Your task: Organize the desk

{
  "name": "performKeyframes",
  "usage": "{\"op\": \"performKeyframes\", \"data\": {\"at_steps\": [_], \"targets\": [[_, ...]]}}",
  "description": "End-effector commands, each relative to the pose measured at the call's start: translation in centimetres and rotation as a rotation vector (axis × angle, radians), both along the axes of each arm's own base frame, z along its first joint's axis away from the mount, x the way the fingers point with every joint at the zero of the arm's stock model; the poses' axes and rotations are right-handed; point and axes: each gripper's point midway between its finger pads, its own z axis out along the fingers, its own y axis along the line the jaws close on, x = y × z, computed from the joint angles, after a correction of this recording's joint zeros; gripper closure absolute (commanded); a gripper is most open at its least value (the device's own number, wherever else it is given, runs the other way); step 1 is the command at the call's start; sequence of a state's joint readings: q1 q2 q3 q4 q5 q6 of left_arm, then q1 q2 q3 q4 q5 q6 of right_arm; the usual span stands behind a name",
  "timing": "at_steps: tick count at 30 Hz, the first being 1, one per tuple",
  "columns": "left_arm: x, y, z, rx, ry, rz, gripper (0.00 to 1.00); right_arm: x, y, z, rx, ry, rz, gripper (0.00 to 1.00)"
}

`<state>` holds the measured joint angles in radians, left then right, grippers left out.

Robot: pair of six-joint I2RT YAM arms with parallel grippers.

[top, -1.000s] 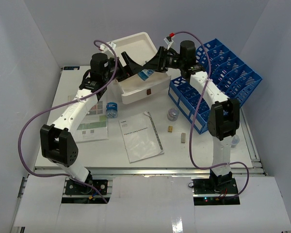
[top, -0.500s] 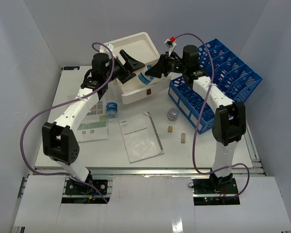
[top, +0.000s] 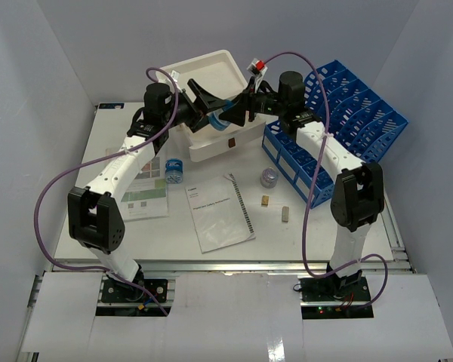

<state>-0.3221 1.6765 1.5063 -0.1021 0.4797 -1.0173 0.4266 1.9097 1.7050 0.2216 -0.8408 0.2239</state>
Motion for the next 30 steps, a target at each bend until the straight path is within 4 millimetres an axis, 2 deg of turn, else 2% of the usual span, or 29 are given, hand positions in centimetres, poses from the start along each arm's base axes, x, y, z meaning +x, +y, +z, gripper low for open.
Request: {"op": "performKeyframes", "data": {"at_steps": [1, 6, 7, 9, 12, 13, 15, 17, 19, 20, 21, 25, 26, 28, 30], "targets": [[-0.7, -0.5, 1.3, -0.028, -0.031, -0.037, 0.02, -1.5, 0.3, 4.2, 0.007, -0.19, -0.004, 0.72], [-0.9, -0.4, 0.4, -0.006, -0.009, -0.039, 0.02, -1.3, 0.5, 4.3, -0.026, -0.234, -0.036, 0.72], [-0.9, -0.4, 0.3, -0.003, -0.007, -0.04, 0.05, -1.3, 0.6, 4.3, -0.031, -0.238, -0.041, 0.71], [-0.8, -0.5, 0.1, 0.001, -0.006, -0.042, 0.12, -1.3, 0.6, 4.3, -0.041, -0.246, -0.046, 0.69], [-1.0, -0.9, 0.1, -0.002, -0.005, -0.062, 0.33, -1.3, 0.8, 4.2, -0.046, -0.242, -0.05, 0.65], [-0.9, -1.1, 0.1, -0.003, -0.005, -0.066, 0.38, -1.3, 0.8, 4.2, -0.046, -0.241, -0.05, 0.61], [-0.9, -1.3, 0.0, -0.004, -0.003, -0.075, 0.6, -1.4, 0.9, 4.2, -0.047, -0.24, -0.053, 0.48], [-0.8, -1.4, 0.3, -0.002, -0.009, -0.076, 0.75, -1.2, 0.7, 4.3, -0.051, -0.241, -0.069, 0.19], [-0.5, -1.4, 0.3, 0.011, -0.009, -0.069, 0.9, -0.9, 0.4, 4.5, -0.063, -0.259, -0.094, 0.05], [-0.2, -1.3, 0.3, 0.023, -0.011, -0.06, 0.96, -0.7, 0.1, 4.6, -0.072, -0.267, -0.116, 0.04], [0.1, -1.2, 0.3, 0.039, -0.017, -0.046, 1.0, -0.5, -0.4, 4.8, -0.083, -0.275, -0.145, 0.1], [1.7, -0.6, 0.8, 0.117, -0.052, 0.014, 1.0, 0.3, -3.6, 5.8, -0.121, -0.294, -0.281, 0.1], [2.2, -0.6, 0.5, 0.137, -0.052, 0.025, 1.0, 0.6, -5.1, 6.6, -0.123, -0.301, -0.329, 0.1], [3.1, -0.8, 0.6, 0.182, -0.071, 0.047, 1.0, 0.7, -7.5, 6.7, -0.134, -0.296, -0.392, 0.1], [3.8, -1.8, -0.1, 0.223, -0.071, 0.043, 1.0, 0.5, -10.0, 7.6, -0.129, -0.306, -0.449, 0.1]]}}
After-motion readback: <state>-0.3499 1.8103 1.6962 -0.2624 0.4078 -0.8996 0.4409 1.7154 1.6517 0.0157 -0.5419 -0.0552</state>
